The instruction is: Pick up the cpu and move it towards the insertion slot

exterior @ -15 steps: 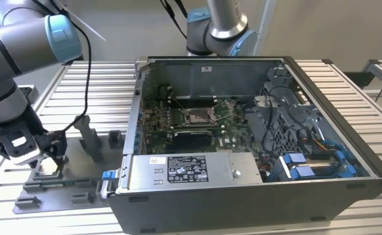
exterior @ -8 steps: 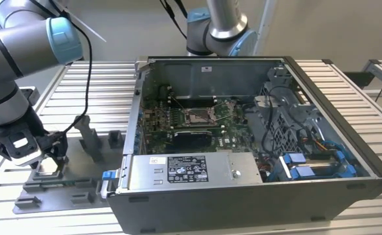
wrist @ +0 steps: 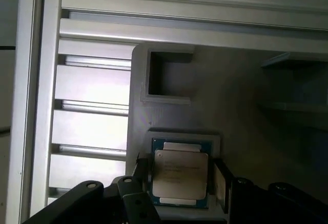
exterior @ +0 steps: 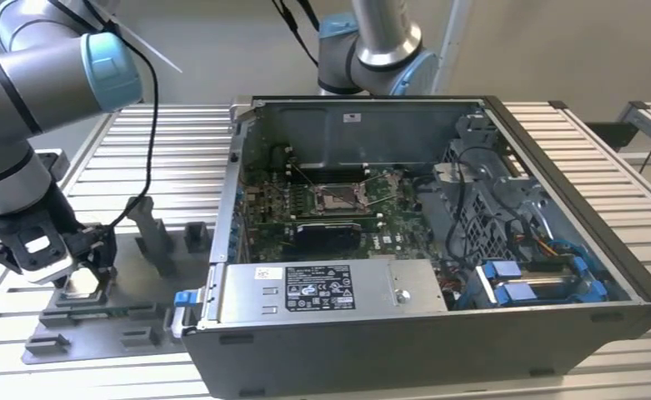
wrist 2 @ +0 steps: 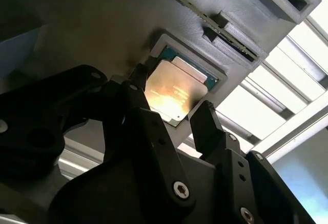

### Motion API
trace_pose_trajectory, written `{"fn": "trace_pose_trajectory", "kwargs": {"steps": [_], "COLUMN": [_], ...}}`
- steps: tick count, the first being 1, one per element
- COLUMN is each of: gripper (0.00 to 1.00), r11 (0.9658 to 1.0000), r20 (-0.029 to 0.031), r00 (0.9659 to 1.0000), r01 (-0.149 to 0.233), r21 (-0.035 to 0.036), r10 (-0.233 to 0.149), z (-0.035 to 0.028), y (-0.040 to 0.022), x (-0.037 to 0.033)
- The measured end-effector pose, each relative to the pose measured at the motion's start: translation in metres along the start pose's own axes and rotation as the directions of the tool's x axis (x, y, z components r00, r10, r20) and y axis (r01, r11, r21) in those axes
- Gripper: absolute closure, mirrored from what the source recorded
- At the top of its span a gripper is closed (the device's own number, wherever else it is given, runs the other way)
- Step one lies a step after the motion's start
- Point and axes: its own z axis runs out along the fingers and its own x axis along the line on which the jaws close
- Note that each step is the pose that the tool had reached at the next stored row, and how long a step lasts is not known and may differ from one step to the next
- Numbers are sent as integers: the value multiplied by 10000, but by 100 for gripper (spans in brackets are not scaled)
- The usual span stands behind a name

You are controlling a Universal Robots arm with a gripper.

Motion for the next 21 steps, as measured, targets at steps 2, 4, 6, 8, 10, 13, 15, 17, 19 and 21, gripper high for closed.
{"fn": "trace_pose_trajectory", "kwargs": {"steps": [2, 4, 6, 8, 10, 13, 15, 17, 19, 21], "gripper": [0, 0, 0, 0, 0, 0, 0, 0, 0, 0], "r11": [10000, 10000, 10000, 10000, 10000, 10000, 10000, 10000, 10000, 10000], "r20": [-1, 1, 1, 2, 2, 2, 1, 1, 2, 1], "r00": [10000, 10000, 10000, 10000, 10000, 10000, 10000, 10000, 10000, 10000], "r01": [0, -1, 0, 0, 0, 0, 0, 0, 0, 0], "r21": [1, -1, 0, -1, -1, -1, 0, 0, -1, -1], "r10": [0, 1, 0, 0, 0, 0, 0, 0, 0, 0], "z": [2, 5, 6, 8, 10, 16, 17, 18, 18, 19], "y": [1, 1, 1, 1, 1, 1, 1, 1, 1, 1], "x": [0, 0, 0, 0, 0, 0, 0, 0, 0, 0]}}
